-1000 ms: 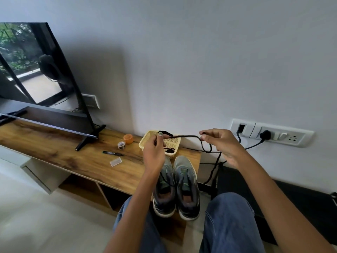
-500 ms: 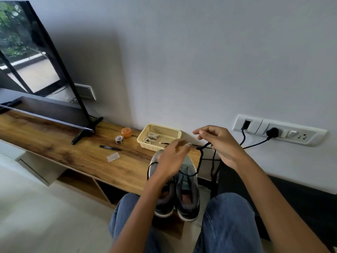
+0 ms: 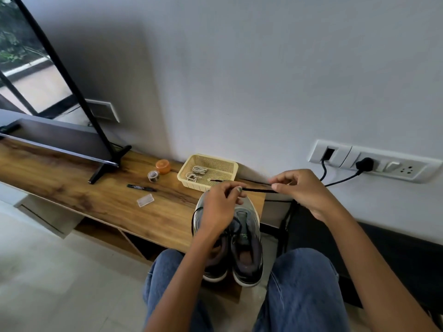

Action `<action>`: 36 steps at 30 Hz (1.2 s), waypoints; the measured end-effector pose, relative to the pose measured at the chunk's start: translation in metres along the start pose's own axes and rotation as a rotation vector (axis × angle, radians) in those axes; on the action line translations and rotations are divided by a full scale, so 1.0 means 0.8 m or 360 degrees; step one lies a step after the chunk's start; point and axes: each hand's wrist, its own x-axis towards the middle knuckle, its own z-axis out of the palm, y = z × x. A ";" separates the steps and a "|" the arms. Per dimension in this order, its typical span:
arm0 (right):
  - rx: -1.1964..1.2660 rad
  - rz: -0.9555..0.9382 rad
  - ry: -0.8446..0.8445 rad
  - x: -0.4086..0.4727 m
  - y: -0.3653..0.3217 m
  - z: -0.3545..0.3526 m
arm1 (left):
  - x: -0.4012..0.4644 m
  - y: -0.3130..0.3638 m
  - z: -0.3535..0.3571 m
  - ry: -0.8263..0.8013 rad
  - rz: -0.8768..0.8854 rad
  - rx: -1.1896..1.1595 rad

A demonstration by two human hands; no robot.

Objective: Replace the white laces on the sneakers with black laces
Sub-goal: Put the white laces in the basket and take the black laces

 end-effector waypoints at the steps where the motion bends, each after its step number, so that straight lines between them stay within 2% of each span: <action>1: -0.0013 0.0048 -0.0052 0.000 0.004 -0.003 | 0.002 -0.001 -0.006 0.0063 0.0018 0.0045; 10: -0.0026 0.0189 -0.0204 -0.007 0.024 -0.017 | 0.018 -0.018 -0.039 0.0405 0.0026 0.0257; 22: -0.0139 0.0296 -0.0078 -0.018 0.054 -0.038 | 0.018 -0.064 -0.102 0.0763 -0.0223 0.0524; 29: -0.0187 0.0387 0.0031 -0.023 0.071 -0.045 | 0.014 -0.077 -0.134 0.1009 -0.0325 0.0510; 34: -0.0119 0.0394 0.0119 -0.024 0.074 -0.041 | 0.009 -0.078 -0.143 0.1099 -0.0352 0.0571; 36: -0.0089 0.0387 0.0199 -0.023 0.073 -0.034 | 0.007 -0.076 -0.137 0.1109 -0.0391 0.0709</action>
